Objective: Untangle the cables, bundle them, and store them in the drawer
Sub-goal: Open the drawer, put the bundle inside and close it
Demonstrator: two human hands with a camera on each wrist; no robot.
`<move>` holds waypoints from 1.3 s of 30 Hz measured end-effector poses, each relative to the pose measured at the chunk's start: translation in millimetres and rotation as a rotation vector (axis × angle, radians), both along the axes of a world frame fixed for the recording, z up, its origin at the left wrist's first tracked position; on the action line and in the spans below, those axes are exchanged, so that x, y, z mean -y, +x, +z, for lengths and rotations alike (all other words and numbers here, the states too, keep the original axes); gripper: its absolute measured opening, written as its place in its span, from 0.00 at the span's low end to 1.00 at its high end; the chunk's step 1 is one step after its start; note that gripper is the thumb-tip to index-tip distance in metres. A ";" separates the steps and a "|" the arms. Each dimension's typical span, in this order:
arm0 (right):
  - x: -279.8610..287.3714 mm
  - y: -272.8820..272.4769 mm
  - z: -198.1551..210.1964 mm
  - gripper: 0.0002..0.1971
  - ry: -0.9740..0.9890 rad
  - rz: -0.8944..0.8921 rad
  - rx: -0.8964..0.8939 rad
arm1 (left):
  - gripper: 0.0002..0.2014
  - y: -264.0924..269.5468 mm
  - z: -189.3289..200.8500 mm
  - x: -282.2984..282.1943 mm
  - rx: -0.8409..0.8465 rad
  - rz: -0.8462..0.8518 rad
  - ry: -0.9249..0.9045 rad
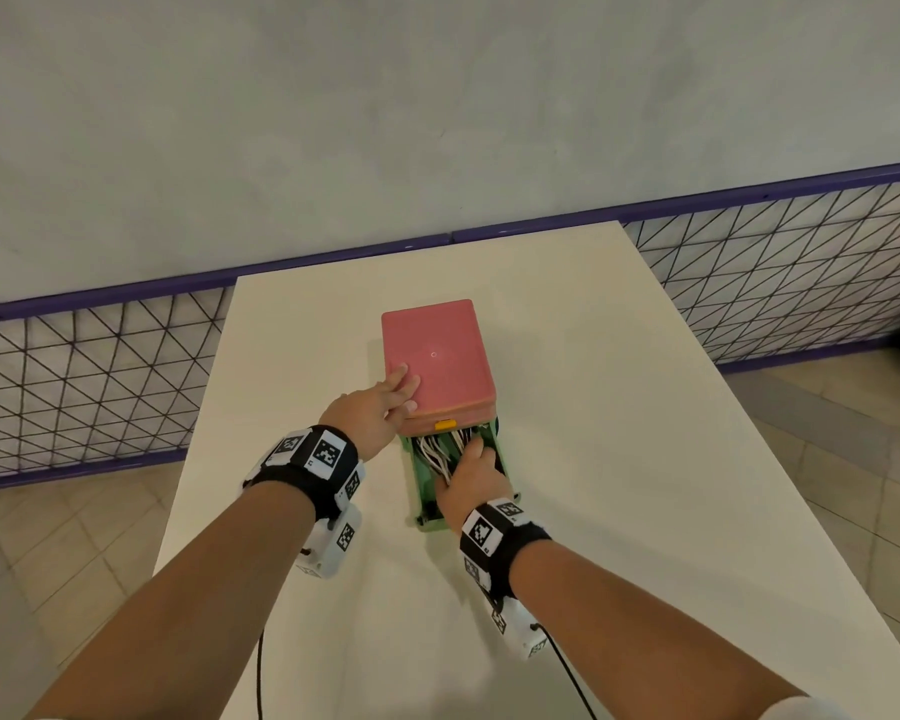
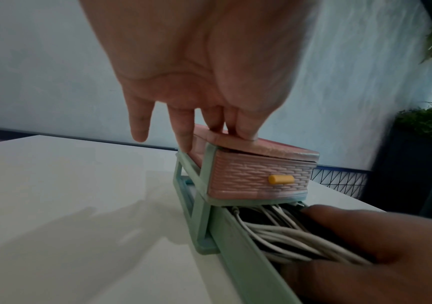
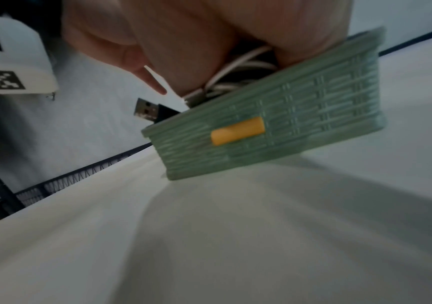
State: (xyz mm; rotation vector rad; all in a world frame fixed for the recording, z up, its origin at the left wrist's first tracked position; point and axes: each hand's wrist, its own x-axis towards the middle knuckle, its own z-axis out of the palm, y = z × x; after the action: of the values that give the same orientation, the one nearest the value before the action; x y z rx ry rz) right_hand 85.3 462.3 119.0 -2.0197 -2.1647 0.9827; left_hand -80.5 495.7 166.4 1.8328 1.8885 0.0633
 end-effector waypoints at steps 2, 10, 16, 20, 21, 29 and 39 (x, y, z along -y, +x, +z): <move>1.2 -1.1 -0.5 0.40 0.042 0.018 0.025 | 0.23 -0.2 -0.5 0.0 0.004 0.010 0.004; 8.3 13.3 10.6 0.46 0.173 0.288 0.161 | 0.23 -0.3 -4.4 -0.4 0.009 0.025 0.017; 33.6 56.2 7.8 0.20 0.568 0.525 -0.114 | 0.23 -1.4 -7.1 -1.1 0.038 0.027 0.020; 26.7 73.3 -8.6 0.18 0.655 0.596 -0.173 | 0.23 -1.8 -8.8 -1.5 0.046 0.028 0.027; 23.5 74.3 -8.7 0.16 0.668 0.586 -0.192 | 0.23 -1.8 -9.0 -1.4 0.048 0.029 0.028; 7.9 57.4 13.8 0.08 0.205 0.506 -0.094 | 0.23 -1.7 -8.1 -1.8 0.053 0.032 0.025; 5.2 33.8 51.1 0.12 0.167 0.739 0.188 | 0.23 4.9 0.3 0.3 0.044 0.044 0.036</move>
State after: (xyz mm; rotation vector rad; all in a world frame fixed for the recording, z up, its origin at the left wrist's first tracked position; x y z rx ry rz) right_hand 119.0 457.1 170.0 -1.2776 -3.0584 0.6092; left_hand -75.6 495.4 166.7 1.7991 1.9090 0.1521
